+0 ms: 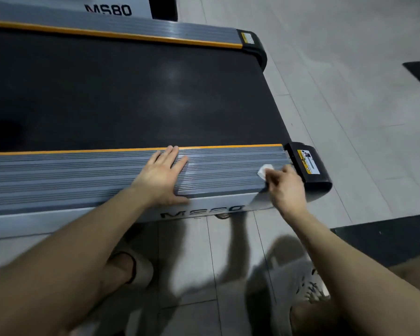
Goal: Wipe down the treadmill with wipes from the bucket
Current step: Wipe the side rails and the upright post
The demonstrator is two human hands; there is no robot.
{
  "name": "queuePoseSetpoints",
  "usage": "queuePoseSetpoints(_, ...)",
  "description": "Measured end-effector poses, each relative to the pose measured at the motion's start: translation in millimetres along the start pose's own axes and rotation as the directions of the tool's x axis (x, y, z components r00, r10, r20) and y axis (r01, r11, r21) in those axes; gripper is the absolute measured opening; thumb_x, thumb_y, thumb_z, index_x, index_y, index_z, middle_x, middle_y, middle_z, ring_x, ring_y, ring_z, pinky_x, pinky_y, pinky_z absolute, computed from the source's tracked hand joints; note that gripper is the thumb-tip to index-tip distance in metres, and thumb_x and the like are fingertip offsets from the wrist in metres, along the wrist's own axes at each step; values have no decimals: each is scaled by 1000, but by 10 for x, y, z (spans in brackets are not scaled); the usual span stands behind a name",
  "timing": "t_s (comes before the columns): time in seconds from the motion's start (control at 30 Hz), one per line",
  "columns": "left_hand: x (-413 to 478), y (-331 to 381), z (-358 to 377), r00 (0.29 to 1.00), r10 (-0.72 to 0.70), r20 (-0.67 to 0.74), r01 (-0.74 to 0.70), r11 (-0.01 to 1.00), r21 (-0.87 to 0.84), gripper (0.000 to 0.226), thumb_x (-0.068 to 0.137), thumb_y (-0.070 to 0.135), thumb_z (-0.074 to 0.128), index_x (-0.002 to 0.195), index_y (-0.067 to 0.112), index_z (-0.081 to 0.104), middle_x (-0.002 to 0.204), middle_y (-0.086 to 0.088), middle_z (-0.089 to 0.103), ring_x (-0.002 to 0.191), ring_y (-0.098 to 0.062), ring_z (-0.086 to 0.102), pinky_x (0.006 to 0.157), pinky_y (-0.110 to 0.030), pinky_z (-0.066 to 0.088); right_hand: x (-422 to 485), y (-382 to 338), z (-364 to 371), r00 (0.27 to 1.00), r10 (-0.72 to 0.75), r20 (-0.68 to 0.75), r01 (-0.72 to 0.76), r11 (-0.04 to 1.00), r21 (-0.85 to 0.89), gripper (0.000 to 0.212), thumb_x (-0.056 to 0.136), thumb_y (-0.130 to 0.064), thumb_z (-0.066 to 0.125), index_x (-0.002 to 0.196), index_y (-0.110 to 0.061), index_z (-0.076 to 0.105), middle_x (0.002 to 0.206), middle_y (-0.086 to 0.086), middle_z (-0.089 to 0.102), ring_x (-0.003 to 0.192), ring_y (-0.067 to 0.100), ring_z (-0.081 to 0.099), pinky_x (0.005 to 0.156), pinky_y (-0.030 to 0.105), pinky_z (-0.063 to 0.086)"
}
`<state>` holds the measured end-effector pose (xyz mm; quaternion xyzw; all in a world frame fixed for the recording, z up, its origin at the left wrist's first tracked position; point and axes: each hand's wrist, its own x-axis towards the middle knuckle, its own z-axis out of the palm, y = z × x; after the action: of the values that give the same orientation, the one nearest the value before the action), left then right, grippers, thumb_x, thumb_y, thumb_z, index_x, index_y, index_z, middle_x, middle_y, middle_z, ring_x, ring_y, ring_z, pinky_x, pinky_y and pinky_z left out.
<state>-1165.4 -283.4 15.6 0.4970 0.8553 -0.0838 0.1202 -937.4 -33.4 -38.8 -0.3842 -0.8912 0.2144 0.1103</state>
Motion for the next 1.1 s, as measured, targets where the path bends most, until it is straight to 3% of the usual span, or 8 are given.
queuePoseSetpoints(0.1,-271,-141,-165,991,-2,137,-9,997,76,117,89,73,67,171,24,0,179,-13,-2,166,-29,-3,134,-46,9,-148,-439,168,975,201,-94,-195,978,73,15,98,-8,58,95,-7,73,98,8,46,82,35,57,69,32,33)
queuePoseSetpoints(0.27,-621,-453,-314,951,-233,202,187,957,221,100,97,55,65,171,24,5,176,-24,6,164,-39,11,129,-52,23,-688,-2017,911,932,-352,82,327,918,226,9,94,-4,62,96,-11,67,93,3,42,74,26,50,61,36,39)
queuePoseSetpoints(0.4,-667,-620,-340,917,-318,241,269,939,213,98,92,65,70,168,32,18,165,-19,37,148,-38,43,113,-48,48,-620,-1976,865,848,-507,157,469,854,227,14,94,-7,64,105,-13,70,93,3,42,79,25,51,65,38,42)
queuePoseSetpoints(0.47,-662,-665,-370,931,-298,209,248,940,233,102,83,76,72,165,36,26,163,-14,44,139,-34,55,104,-41,53,-503,-1564,730,874,-462,150,432,881,195,23,95,-8,63,112,-17,75,94,2,46,79,23,51,69,35,41)
queuePoseSetpoints(0.6,-715,-699,-387,940,-290,181,253,946,203,106,82,81,69,168,45,17,175,-8,28,152,-30,44,106,-39,49,-351,-770,373,987,-159,-19,161,983,86,20,99,-11,66,111,-19,79,87,2,43,71,22,49,67,33,39)
queuePoseSetpoints(0.77,-743,-637,-434,929,-331,164,313,941,129,105,81,76,75,167,50,19,176,-3,25,157,-28,35,113,-42,46,-477,-1032,522,989,51,-140,-34,993,117,20,98,-8,60,107,-13,77,90,3,41,71,22,43,68,31,32)
queuePoseSetpoints(0.97,-819,-603,-399,909,-395,137,392,919,48,99,83,75,74,164,56,20,177,3,21,162,-24,23,121,-41,37,-831,-2402,1051,941,-337,38,318,914,252,8,98,-6,58,96,-12,64,93,1,38,74,21,45,64,31,31)
queuePoseSetpoints(1.1,-799,-590,-379,903,-411,122,409,911,44,99,83,76,73,164,57,19,178,4,18,163,-19,23,115,-40,43,-656,-2222,975,883,-450,130,406,874,267,15,101,-12,57,107,-16,70,97,-1,43,76,15,42,62,25,30)
